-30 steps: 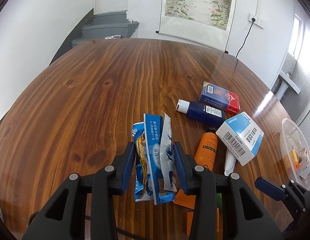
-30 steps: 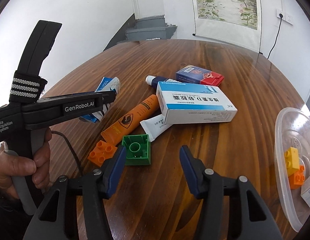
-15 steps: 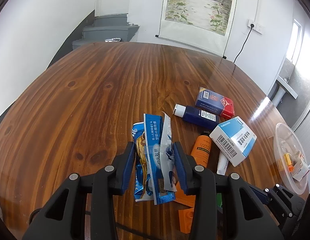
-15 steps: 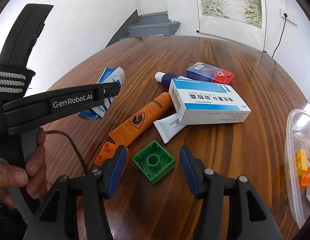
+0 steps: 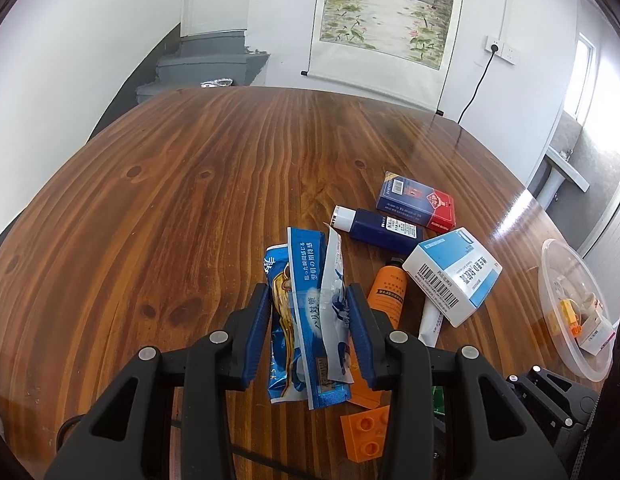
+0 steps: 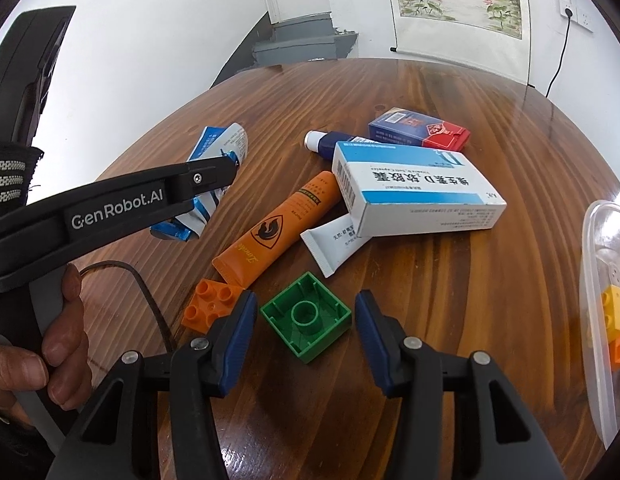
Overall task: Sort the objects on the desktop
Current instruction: 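Close the right tool on the green square toy brick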
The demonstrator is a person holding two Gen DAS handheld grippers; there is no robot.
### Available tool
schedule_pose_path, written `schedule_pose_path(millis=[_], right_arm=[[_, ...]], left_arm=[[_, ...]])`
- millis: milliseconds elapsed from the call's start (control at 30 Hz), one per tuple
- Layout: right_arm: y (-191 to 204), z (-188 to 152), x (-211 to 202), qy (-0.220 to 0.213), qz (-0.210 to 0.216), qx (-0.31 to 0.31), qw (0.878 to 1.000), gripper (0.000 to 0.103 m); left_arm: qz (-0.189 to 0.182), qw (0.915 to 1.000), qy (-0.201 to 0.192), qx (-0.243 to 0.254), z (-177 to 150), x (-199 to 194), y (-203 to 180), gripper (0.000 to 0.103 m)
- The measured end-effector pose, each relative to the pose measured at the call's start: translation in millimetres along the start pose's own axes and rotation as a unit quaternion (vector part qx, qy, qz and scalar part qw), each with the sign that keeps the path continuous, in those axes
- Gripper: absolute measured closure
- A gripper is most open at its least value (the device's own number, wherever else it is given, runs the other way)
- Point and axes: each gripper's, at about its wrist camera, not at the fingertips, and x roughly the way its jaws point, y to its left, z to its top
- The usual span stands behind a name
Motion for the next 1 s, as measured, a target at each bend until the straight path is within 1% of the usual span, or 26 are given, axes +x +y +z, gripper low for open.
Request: schedule_pose_path(millis=[67,167,300,433,567,767,1000], right_arm=[[2,0,0,0.0,-0.001,-0.006,1.0,0.048],[0,0,0,0.0,-0.004,-0.004,1.0,0.054],[-3,-1,-2,-0.005,-0.004,0.001,1.0,0.054],[-6,-2,-10,-0.022,-0.005,0.003,1.0,0.054],[-13,-2,-20,-0.039,-0.003,0.018,0.999,0.054],[-25,-4,-38,-0.074,-0.031,0.032,0.996,0.054],[-43,-6,-53,-0.098,-0.048,0.057,0.992,0.054]], left_arm=[[-0.002,1.0,0.0,0.003,0,0,-2,0.061],[-0.005,1.0,-0.002,0.005,-1,-1,-4,0.061],[-0.005,1.0,-0.003,0.007,-1,-1,-5,0.061],[-0.004,1.0,-0.002,0.008,-2,1,-5,0.061],[-0.003,0.9999,0.0,0.012,-4,3,-9,0.061],[-0.01,0.9997,-0.002,0.021,-6,0,-19,0.061],[-0.018,0.9994,-0.005,0.03,-10,-4,-31,0.061]])
